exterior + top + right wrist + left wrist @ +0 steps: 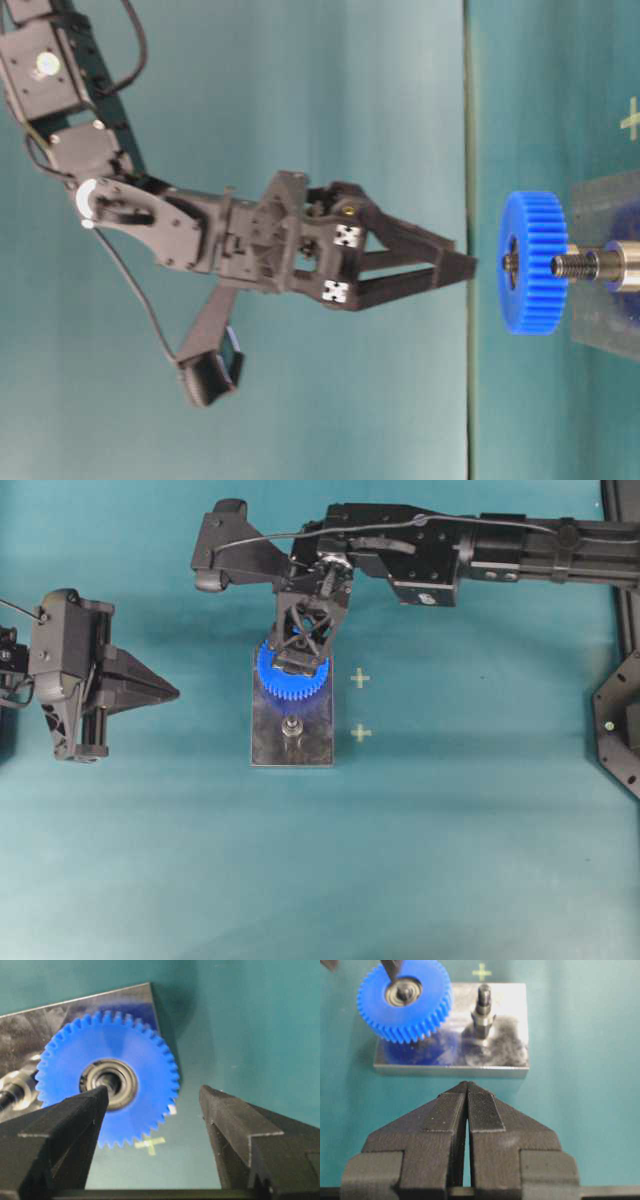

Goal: Fit the large gear onto the shaft.
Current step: 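Lower the blue gear onto the upper shaft with the right gripper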

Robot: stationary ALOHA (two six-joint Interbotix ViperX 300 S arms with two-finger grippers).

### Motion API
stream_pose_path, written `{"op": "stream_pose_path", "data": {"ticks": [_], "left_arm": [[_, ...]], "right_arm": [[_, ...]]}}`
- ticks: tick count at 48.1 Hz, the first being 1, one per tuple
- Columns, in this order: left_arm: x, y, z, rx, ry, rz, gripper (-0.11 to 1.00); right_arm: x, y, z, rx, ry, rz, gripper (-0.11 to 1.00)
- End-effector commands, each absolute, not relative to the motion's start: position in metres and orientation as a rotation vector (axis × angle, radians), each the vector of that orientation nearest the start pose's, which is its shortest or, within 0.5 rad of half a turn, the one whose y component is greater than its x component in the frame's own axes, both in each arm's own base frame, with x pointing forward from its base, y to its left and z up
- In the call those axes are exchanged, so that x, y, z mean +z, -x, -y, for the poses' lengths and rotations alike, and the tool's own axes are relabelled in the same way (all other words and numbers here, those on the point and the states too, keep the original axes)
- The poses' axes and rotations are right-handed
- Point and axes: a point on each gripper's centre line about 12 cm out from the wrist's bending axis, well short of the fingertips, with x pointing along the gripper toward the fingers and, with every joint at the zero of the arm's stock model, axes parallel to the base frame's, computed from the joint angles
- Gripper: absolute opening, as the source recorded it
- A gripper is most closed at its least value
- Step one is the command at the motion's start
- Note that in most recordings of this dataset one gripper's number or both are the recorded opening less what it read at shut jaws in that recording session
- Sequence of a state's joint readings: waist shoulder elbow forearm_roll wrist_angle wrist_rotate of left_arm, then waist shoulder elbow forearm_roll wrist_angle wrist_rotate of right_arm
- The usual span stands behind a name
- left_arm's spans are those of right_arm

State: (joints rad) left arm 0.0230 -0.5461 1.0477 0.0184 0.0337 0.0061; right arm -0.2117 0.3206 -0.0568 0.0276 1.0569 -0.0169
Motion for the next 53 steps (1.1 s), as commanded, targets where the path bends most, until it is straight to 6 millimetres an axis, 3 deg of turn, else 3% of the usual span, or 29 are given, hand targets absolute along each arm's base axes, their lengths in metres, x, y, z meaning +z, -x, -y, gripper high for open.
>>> {"op": "stream_pose_path", "data": {"ticks": [1,18,40,53], "left_arm": [[0.214,-0.263,-0.006,0.016,-0.02,-0.52,0.0],[0.213,-0.263,-0.007,0.018,-0.019,-0.526,0.0],[0.21,-0.262,-0.006,0.016,-0.018,-0.534,0.0],[0.209,-0.261,-0.006,0.017,-0.016,-0.536,0.0]], "right_arm": [[0.225,-0.458,0.095,-0.162,-0.143,-1.271,0.78],[0.22,-0.45,0.084,-0.127,-0.11,-1.294,0.78],[0.194,-0.463,0.062,-0.051,-0.047,-1.3,0.78],[0.191,-0.465,0.064,-0.057,-0.052,-1.297,0.78]]}}
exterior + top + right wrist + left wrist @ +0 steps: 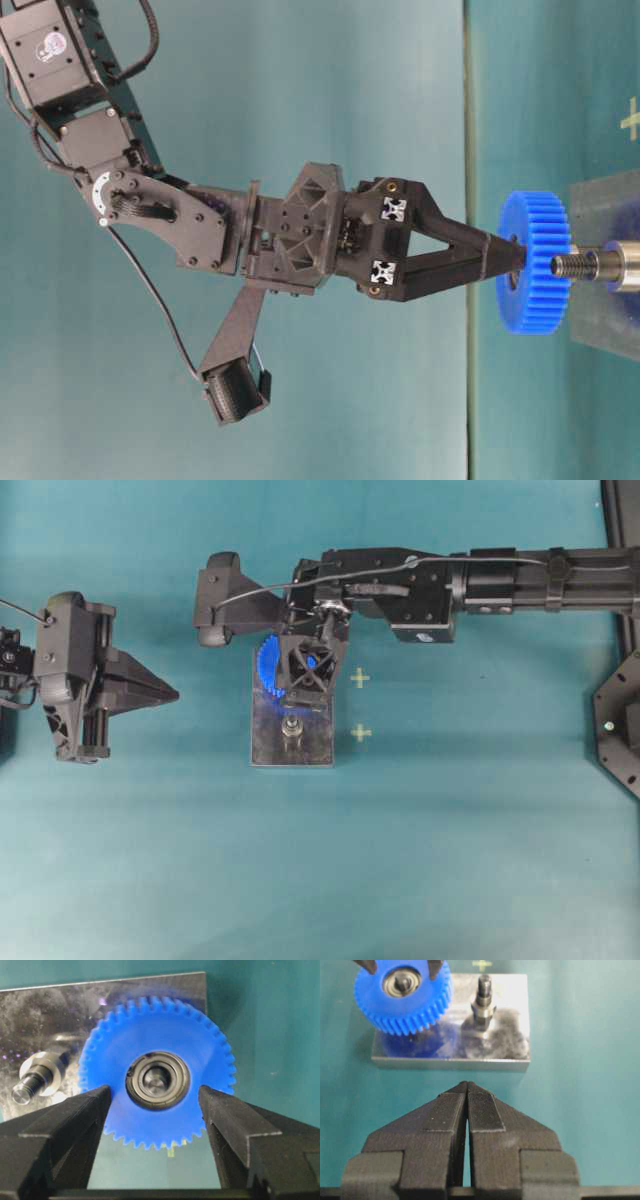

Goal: Fit the large gear onto the shaft.
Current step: 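Lower the blue gear onto the upper shaft with the right gripper, then open the right gripper and withdraw it up and to the right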

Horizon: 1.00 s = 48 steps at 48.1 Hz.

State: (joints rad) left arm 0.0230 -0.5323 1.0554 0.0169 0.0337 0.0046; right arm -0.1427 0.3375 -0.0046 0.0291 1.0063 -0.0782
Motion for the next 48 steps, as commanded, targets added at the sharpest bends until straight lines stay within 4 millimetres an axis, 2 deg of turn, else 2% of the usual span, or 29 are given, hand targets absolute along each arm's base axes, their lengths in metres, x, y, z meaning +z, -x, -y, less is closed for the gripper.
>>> {"op": "stream_pose_path", "data": {"ticks": [1,17,26,36,48], "left_arm": [[0.209,-0.261,-0.006,0.017,-0.016,-0.536,0.0],[0.21,-0.261,-0.006,0.018,-0.018,-0.533,0.0],[0.21,-0.261,-0.006,0.018,-0.016,-0.533,0.0],[0.21,-0.261,-0.006,0.018,-0.018,-0.533,0.0],[0.212,-0.259,-0.006,0.018,-0.018,-0.526,0.0]], "right_arm": [[0.191,-0.465,0.064,-0.057,-0.052,-1.296,0.78],[0.199,-0.475,0.067,-0.061,-0.05,-1.259,0.78],[0.19,-0.478,0.065,-0.058,-0.056,-1.289,0.78],[0.196,-0.479,0.071,-0.075,-0.065,-1.271,0.78],[0.237,-0.466,0.098,-0.132,-0.091,-1.203,0.78]]}}
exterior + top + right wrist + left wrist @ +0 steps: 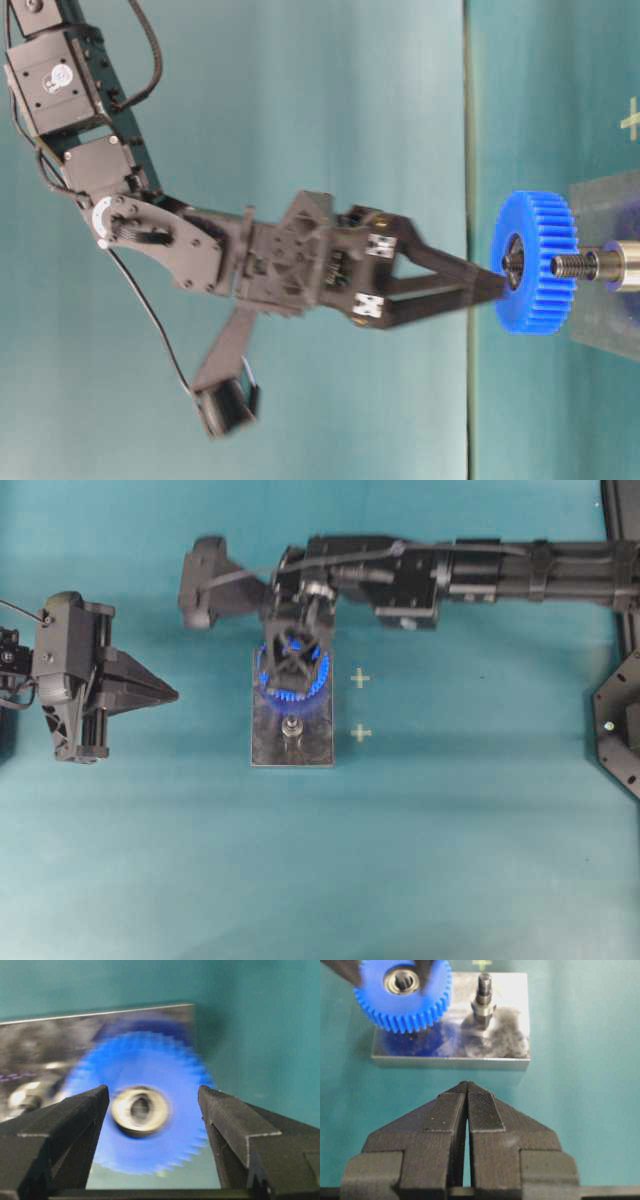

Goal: Fit the large gear onto the shaft.
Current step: 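Open the right gripper and withdraw it up and to the right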

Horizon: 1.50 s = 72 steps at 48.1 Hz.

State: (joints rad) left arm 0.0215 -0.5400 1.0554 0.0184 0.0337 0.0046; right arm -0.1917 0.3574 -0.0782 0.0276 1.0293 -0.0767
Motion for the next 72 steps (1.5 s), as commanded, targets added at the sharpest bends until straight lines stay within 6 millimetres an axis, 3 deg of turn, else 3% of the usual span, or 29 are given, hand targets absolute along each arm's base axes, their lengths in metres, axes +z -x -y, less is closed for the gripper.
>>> {"op": "stream_pose_path", "data": {"ticks": [1,9,20,34,59,64,72], "left_arm": [[0.213,-0.26,-0.006,0.017,-0.018,-0.52,0.0],[0.214,-0.258,-0.006,0.018,-0.019,-0.516,0.0],[0.215,-0.258,-0.006,0.018,-0.018,-0.513,0.0],[0.218,-0.259,-0.008,0.024,-0.022,-0.505,0.0],[0.217,-0.258,-0.008,0.024,-0.022,-0.505,0.0],[0.22,-0.259,-0.008,0.024,-0.025,-0.496,0.0],[0.221,-0.259,-0.008,0.023,-0.028,-0.49,0.0]], "right_arm": [[0.243,-0.464,0.1,-0.135,-0.089,-1.192,0.78],[0.258,-0.441,0.103,-0.143,-0.083,-1.17,0.78],[0.254,-0.402,0.092,-0.154,-0.096,-1.088,0.77],[0.248,-0.369,0.083,-0.169,-0.076,-0.924,0.77],[0.249,-0.333,0.051,-0.122,-0.039,-0.772,0.76],[0.245,-0.322,0.048,-0.123,-0.036,-0.731,0.68],[0.249,-0.301,0.046,-0.138,-0.037,-0.588,0.37]]}}
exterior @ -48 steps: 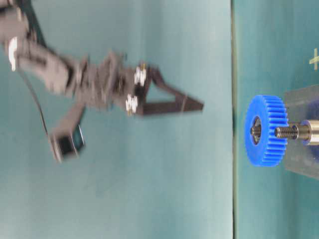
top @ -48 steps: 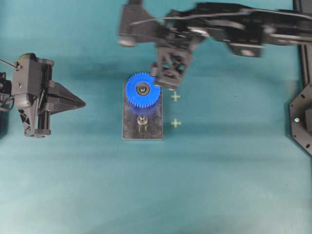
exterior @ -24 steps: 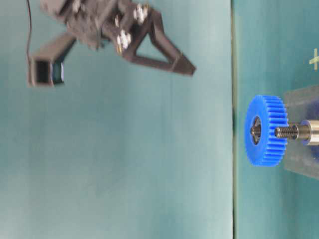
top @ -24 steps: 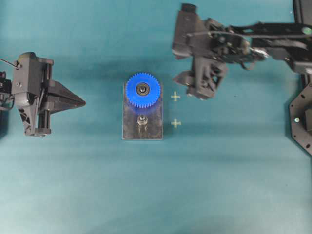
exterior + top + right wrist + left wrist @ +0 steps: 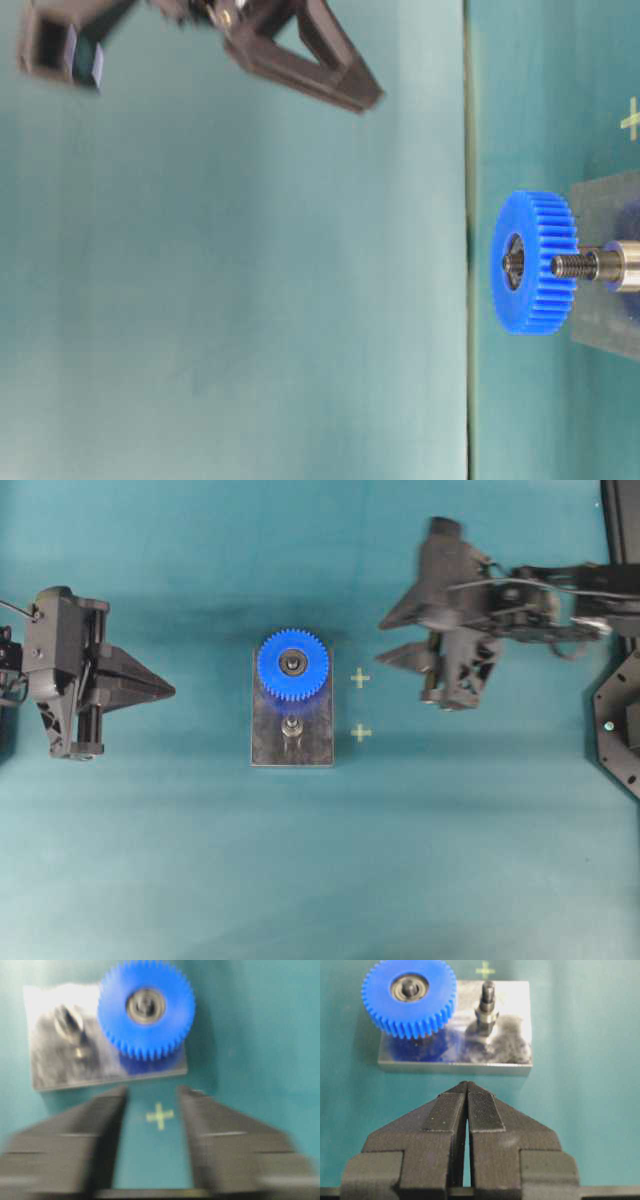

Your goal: Fit the large gear onto the shaft.

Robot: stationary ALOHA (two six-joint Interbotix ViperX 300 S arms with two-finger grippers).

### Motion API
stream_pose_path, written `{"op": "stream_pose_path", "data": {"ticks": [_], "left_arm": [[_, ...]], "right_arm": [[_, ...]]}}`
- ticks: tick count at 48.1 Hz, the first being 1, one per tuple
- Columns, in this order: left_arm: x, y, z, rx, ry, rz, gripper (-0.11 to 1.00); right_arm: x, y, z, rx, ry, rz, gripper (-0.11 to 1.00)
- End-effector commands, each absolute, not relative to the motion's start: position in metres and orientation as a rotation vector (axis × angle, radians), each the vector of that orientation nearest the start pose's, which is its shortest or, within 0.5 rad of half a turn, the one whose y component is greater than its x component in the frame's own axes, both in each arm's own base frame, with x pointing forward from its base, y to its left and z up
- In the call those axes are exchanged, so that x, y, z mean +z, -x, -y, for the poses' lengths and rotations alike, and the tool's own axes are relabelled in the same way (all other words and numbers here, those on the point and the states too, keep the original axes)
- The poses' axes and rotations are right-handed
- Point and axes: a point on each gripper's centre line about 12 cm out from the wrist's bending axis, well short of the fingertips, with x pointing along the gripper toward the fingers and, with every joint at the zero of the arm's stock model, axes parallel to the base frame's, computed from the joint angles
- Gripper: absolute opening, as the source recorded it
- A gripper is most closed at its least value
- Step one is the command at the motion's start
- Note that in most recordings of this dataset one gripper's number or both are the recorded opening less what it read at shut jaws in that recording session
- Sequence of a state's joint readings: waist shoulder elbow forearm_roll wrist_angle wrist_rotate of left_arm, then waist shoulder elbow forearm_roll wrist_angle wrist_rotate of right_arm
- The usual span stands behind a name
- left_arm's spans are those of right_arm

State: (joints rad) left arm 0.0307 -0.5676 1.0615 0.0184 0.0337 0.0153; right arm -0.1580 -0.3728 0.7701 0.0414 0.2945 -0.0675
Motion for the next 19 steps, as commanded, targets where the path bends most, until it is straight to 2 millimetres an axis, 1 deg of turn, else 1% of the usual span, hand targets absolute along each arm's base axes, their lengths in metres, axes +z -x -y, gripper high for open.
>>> {"op": "stream_pose_path", "data": {"ticks": [1,4,7,14,19], "left_arm": [[0.222,-0.259,-0.008,0.023,-0.028,-0.485,0.0],[0.223,-0.258,-0.008,0.023,-0.03,-0.482,0.0],[0.223,-0.258,-0.008,0.023,-0.028,-0.481,0.0],[0.223,-0.257,-0.009,0.024,-0.03,-0.479,0.0],[0.222,-0.256,-0.009,0.026,-0.029,-0.482,0.0]], "right_arm": [[0.248,-0.299,0.046,-0.14,-0.038,-0.57,0.34],[0.25,-0.289,0.044,-0.147,-0.041,-0.499,0.26],[0.251,-0.278,0.043,-0.154,-0.047,-0.421,0.22],[0.249,-0.255,0.04,-0.168,-0.107,-0.31,0.22],[0.235,-0.241,0.031,-0.153,-0.167,-0.344,0.21]]}}
